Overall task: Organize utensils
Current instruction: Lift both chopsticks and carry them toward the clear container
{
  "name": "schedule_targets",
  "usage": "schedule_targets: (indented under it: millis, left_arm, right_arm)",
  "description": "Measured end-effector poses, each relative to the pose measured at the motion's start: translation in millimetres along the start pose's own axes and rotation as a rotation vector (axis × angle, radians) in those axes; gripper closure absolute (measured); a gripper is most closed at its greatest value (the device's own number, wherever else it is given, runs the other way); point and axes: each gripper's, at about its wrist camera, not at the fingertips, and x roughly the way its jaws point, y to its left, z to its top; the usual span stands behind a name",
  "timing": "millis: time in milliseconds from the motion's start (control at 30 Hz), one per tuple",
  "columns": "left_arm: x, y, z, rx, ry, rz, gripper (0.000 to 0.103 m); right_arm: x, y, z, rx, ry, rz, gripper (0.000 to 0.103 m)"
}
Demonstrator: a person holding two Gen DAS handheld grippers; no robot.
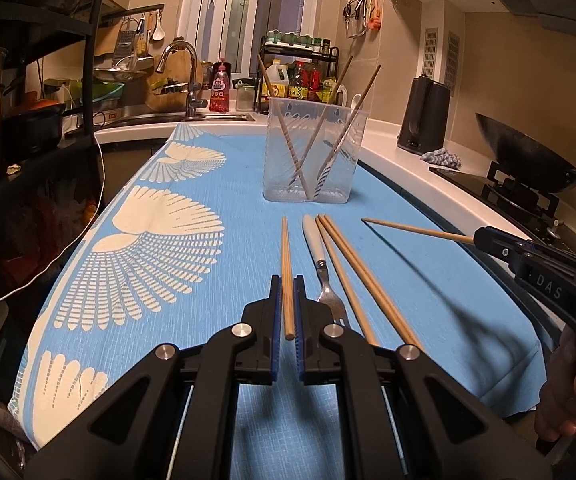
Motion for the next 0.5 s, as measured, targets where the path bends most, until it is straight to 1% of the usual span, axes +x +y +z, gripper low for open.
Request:
schedule_targets:
  millis: [300,500]
  left_arm:
    - [-13,-4,25,0.028,-0.055,-0.007,0.097]
    - [-17,3,50,0.032,-0.093,-0.007,0.097]
  right_arm:
    - [-13,-4,28,0.013,-0.063,-0.001,0.097]
    - [-18,-5,52,0.015,-0.115,0.001,0.097]
